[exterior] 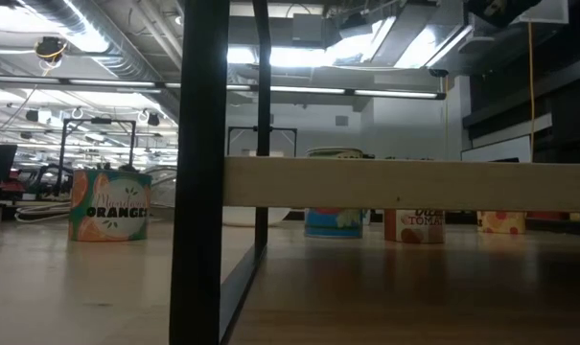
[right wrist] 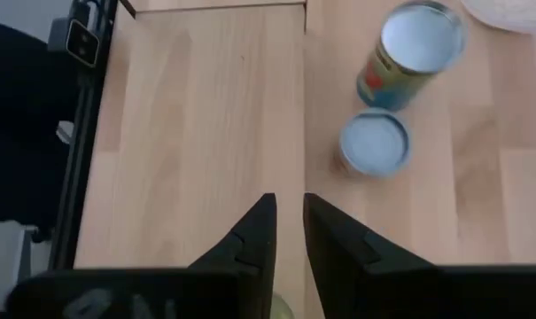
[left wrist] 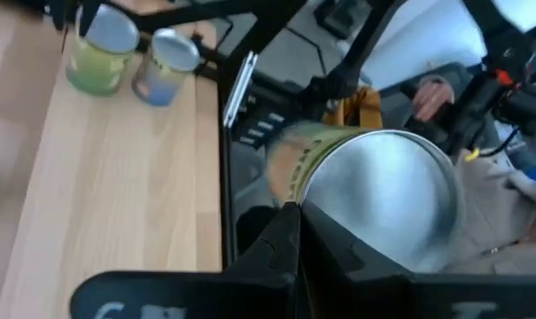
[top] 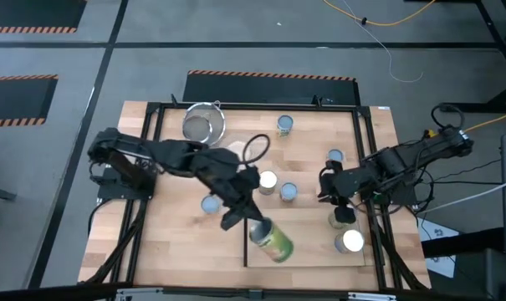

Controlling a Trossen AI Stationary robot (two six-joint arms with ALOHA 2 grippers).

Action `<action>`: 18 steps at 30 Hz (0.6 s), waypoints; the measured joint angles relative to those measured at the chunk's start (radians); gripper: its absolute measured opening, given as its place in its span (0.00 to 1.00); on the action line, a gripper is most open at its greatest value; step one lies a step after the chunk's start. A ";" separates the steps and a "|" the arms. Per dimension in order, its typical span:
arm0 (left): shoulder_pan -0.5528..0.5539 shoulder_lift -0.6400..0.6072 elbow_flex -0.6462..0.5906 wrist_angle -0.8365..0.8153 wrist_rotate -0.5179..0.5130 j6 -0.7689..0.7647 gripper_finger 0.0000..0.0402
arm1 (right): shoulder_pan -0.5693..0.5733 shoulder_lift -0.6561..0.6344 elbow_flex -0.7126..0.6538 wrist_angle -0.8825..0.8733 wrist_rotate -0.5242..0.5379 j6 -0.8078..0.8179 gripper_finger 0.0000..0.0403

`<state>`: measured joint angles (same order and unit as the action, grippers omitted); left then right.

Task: Pick and place cans onto a shelf
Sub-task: Put the light green can on the shelf

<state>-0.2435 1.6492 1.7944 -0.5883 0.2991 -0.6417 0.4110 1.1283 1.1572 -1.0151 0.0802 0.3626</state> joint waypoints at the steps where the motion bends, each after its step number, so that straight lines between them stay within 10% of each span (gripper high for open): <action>1: 0.007 0.020 0.021 0.002 0.007 0.000 0.00 | 0.000 -0.015 0.001 -0.009 0.002 0.000 0.16; 18: 0.032 0.353 0.220 -0.147 -0.093 0.053 0.00 | 0.000 -0.143 0.000 -0.065 0.095 0.002 0.16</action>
<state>-0.2115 2.0025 2.0144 -0.7355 0.2060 -0.5884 0.4114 0.9855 1.1576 -1.0801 0.1747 0.3645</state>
